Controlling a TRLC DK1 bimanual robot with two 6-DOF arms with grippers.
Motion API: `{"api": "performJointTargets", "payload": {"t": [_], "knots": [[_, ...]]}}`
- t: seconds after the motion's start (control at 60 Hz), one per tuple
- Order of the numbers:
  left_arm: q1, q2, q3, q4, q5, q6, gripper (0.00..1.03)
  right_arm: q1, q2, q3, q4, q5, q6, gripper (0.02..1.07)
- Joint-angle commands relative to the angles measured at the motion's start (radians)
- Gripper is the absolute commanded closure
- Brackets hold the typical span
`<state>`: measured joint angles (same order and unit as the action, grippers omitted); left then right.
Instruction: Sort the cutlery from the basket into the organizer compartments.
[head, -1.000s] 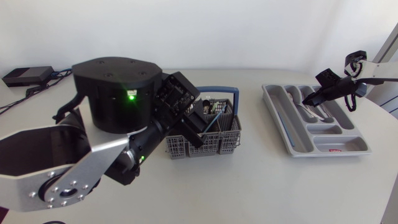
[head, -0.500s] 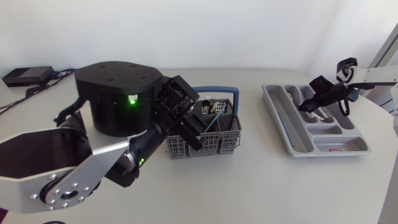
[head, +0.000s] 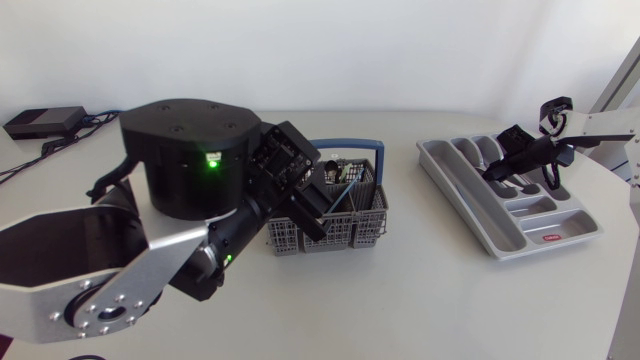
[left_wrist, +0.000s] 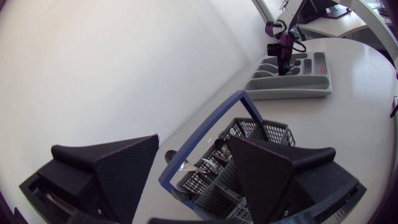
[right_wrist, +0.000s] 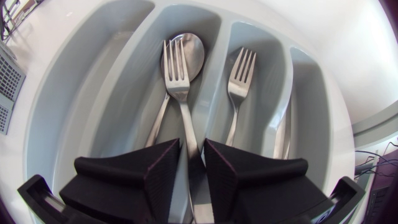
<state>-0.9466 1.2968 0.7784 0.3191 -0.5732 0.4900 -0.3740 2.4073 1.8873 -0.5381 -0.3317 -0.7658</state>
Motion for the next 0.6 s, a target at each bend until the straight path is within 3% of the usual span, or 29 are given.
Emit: {"api": "performJointTargets", "payload": {"t": [0.0, 0.167, 0.25, 0.583], "knots": [[-0.008, 0.002, -0.028, 0.014, -0.002, -0.024, 0.26, 0.004, -0.005, -0.042, 0.001, -0.003, -0.024, 0.83], [-0.008, 0.002, -0.028, 0.014, -0.002, -0.024, 0.26, 0.004, -0.027, -0.059, 0.006, -0.003, -0.026, 0.81], [-0.008, 0.002, -0.03, 0.014, -0.002, -0.024, 0.26, 0.004, -0.036, -0.065, 0.007, -0.004, -0.027, 0.73], [-0.009, 0.002, -0.03, 0.015, -0.002, -0.022, 0.26, 0.017, -0.06, -0.094, 0.015, -0.004, -0.021, 0.72]]}}
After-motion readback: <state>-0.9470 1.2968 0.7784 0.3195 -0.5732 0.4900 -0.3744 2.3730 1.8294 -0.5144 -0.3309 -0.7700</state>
